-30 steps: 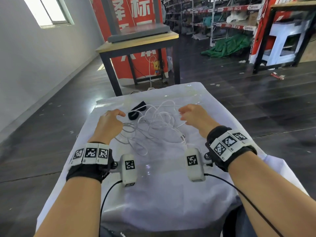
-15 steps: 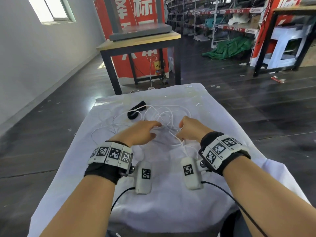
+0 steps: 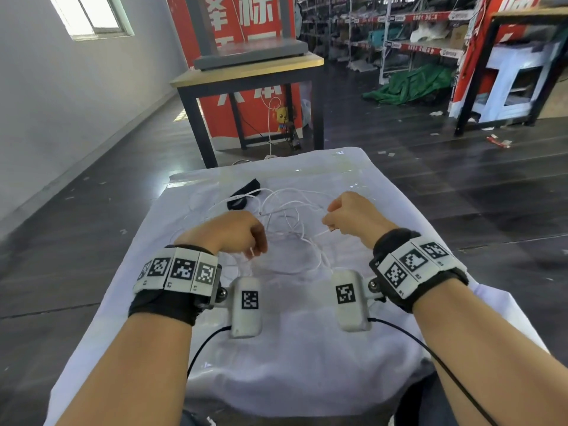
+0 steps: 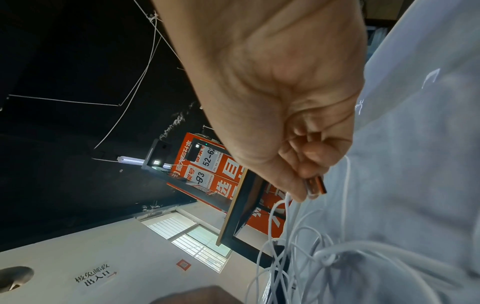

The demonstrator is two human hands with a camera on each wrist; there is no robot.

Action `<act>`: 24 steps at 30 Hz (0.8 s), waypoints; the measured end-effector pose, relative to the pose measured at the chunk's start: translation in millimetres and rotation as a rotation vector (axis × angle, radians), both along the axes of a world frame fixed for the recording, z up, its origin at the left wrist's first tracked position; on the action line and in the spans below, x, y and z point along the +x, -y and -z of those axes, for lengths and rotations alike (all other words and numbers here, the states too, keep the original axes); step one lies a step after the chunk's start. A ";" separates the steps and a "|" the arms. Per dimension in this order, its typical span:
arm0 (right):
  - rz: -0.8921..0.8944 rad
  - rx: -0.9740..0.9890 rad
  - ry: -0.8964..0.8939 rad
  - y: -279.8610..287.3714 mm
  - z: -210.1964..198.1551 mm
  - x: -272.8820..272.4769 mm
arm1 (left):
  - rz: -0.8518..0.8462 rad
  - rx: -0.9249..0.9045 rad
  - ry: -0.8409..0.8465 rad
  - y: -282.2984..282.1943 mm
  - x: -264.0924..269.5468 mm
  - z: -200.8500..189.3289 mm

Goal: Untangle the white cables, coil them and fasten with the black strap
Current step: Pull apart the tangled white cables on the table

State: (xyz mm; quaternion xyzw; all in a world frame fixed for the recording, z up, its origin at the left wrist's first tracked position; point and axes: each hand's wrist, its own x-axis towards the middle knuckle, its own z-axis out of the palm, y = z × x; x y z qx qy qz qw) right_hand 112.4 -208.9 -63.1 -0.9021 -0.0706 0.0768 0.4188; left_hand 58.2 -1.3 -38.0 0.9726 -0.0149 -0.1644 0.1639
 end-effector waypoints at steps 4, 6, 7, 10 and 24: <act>-0.113 0.066 -0.064 -2.4 -0.7 -5.5 | -0.196 -0.027 0.389 -9.0 3.8 -2.3; -0.120 0.139 -0.050 -3.1 -3.2 -8.2 | -0.244 0.009 0.408 -13.5 5.5 3.6; -0.125 0.181 -0.043 -4.0 -5.7 -9.5 | -0.242 0.038 0.375 -15.5 6.4 7.3; -0.173 0.292 -0.043 -5.9 -13.0 -13.4 | -0.146 0.085 0.279 -17.0 12.0 20.1; -0.090 0.282 0.077 -8.0 -5.7 -8.0 | -0.135 -0.244 0.699 0.0 4.8 -11.0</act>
